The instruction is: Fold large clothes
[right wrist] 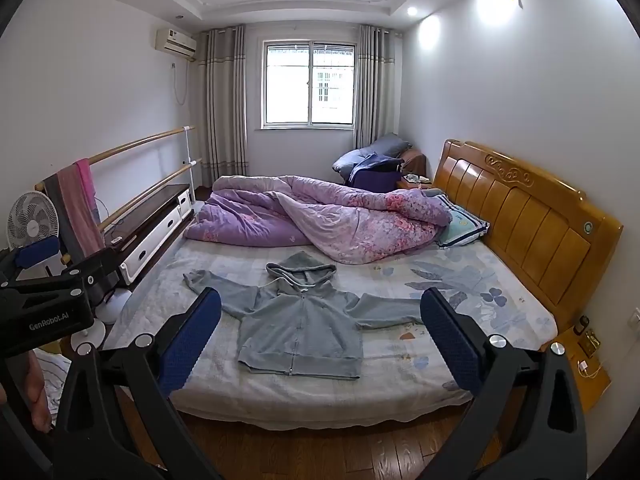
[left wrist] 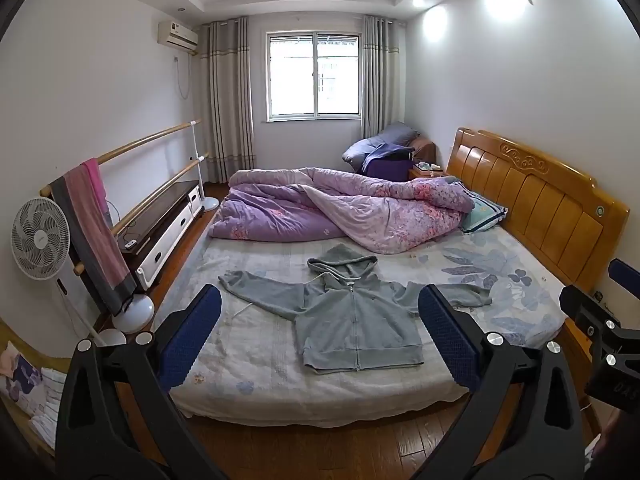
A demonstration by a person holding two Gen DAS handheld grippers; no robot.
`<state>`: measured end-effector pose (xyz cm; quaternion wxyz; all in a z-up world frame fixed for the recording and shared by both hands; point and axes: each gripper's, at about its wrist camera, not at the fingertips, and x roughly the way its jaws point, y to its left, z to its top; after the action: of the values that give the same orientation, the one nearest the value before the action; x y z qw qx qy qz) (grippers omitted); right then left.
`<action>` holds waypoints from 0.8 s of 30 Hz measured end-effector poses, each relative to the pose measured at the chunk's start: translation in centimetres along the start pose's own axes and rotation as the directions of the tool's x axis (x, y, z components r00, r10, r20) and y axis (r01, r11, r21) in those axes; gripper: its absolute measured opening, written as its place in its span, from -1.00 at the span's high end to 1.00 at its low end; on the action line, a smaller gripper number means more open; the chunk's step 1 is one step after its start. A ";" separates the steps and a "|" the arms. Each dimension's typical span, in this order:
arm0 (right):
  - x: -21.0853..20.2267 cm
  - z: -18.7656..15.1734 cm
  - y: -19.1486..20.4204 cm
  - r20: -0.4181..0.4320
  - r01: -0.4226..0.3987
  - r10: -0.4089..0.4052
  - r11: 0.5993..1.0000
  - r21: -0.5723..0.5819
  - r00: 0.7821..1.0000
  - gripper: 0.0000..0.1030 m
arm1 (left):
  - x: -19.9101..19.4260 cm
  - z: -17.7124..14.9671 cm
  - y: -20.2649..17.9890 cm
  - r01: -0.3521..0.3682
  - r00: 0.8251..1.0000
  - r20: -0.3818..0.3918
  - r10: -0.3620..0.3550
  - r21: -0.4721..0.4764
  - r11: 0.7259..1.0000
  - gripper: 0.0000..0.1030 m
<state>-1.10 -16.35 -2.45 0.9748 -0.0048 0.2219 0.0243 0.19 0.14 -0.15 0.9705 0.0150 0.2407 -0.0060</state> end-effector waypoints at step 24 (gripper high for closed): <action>1.5 0.2 -0.3 -0.018 0.002 -0.002 1.000 0.006 1.000 -0.86 | -0.1 0.5 -0.3 -0.001 1.000 0.000 0.001 -0.001 1.000 -0.91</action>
<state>0.32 -16.58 -2.94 0.9727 -0.0023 0.2308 0.0225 0.38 -0.18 0.34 0.9705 0.0147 0.2405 -0.0056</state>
